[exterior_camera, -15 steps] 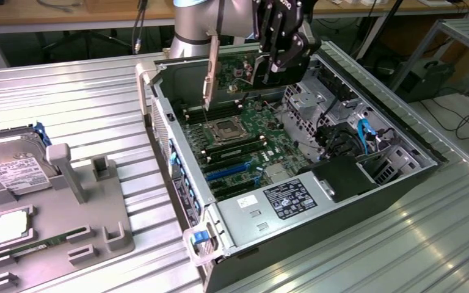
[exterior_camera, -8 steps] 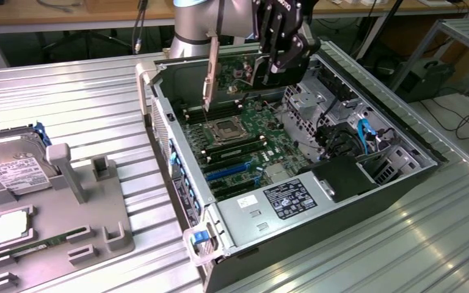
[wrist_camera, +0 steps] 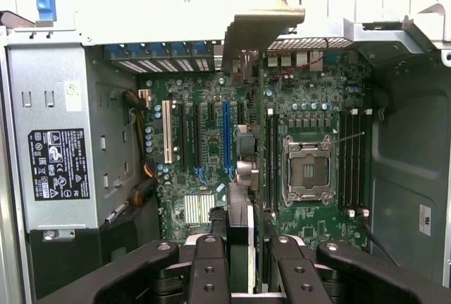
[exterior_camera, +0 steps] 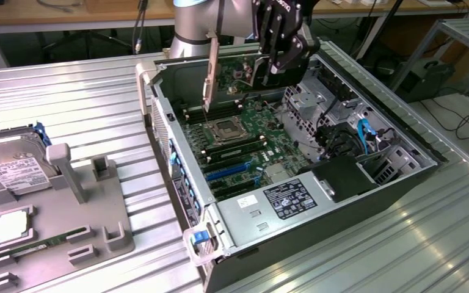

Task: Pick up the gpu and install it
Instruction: 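Insert the gpu into the slot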

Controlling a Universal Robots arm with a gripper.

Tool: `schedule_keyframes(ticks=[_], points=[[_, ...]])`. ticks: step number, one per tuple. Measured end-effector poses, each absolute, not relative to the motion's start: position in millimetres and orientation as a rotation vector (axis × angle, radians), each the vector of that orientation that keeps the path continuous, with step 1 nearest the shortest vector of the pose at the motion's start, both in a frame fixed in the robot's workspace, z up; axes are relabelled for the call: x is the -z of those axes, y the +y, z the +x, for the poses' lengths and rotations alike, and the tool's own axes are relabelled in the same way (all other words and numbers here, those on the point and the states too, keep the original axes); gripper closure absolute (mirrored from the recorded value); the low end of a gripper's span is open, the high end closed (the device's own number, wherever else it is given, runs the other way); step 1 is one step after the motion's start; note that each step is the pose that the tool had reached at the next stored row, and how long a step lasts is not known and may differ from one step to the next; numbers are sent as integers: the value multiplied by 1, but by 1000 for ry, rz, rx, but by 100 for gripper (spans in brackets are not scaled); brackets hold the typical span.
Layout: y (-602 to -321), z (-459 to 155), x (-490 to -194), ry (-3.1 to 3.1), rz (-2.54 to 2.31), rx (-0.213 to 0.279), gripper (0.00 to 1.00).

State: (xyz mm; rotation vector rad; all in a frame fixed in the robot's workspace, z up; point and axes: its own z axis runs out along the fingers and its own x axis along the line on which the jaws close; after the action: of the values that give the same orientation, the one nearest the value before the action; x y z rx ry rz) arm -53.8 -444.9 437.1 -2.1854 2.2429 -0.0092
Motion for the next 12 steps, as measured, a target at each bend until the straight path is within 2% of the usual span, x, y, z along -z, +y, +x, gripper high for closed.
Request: schedule_keyframes(ticks=[12], points=[[-445,-54,-434,2243,-2185,9,72]])
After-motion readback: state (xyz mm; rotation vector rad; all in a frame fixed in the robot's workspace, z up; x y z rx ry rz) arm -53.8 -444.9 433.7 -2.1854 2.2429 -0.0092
